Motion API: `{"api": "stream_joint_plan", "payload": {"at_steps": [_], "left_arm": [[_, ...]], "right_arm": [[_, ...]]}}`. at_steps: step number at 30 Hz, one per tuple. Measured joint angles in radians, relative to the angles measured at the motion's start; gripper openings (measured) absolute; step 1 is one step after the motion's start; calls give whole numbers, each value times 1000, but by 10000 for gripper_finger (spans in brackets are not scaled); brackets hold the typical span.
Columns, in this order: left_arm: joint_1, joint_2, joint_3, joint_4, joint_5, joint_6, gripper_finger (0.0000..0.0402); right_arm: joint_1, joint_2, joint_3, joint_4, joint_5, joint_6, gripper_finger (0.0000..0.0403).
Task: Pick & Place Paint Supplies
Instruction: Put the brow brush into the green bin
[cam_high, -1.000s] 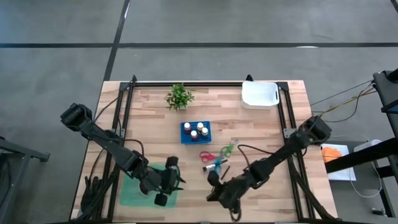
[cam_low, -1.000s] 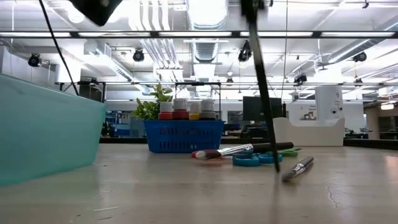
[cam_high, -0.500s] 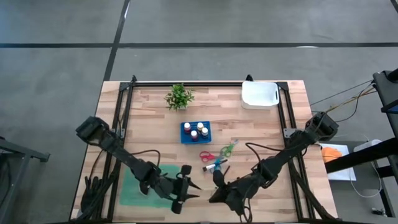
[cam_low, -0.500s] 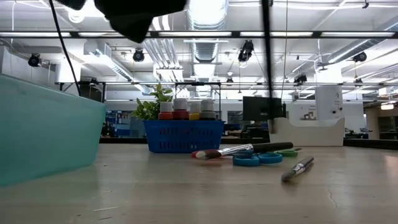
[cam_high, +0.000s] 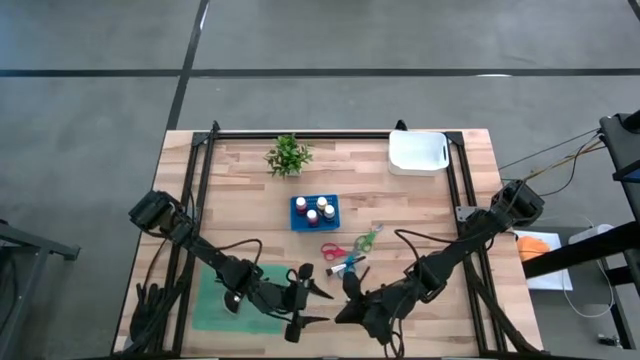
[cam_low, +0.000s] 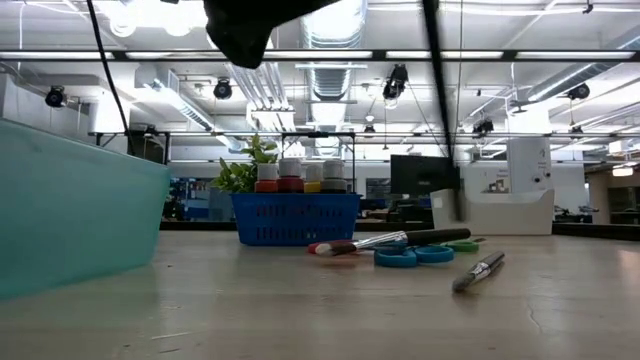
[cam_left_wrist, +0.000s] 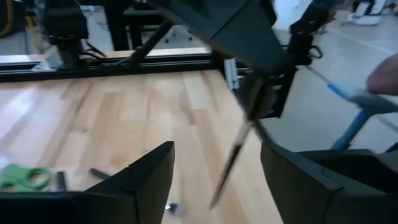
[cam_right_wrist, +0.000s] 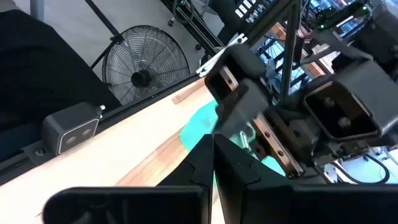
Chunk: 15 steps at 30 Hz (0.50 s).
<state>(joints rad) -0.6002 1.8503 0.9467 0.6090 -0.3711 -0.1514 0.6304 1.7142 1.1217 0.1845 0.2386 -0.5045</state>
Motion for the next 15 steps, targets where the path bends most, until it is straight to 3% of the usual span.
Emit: {"api": "stream_joint_plan", "payload": {"at_steps": [15], "left_arm": [[11, 0, 38, -32, 35, -28, 253]], "right_arm": [[0, 0, 2, 45, 27, -48, 8]]}}
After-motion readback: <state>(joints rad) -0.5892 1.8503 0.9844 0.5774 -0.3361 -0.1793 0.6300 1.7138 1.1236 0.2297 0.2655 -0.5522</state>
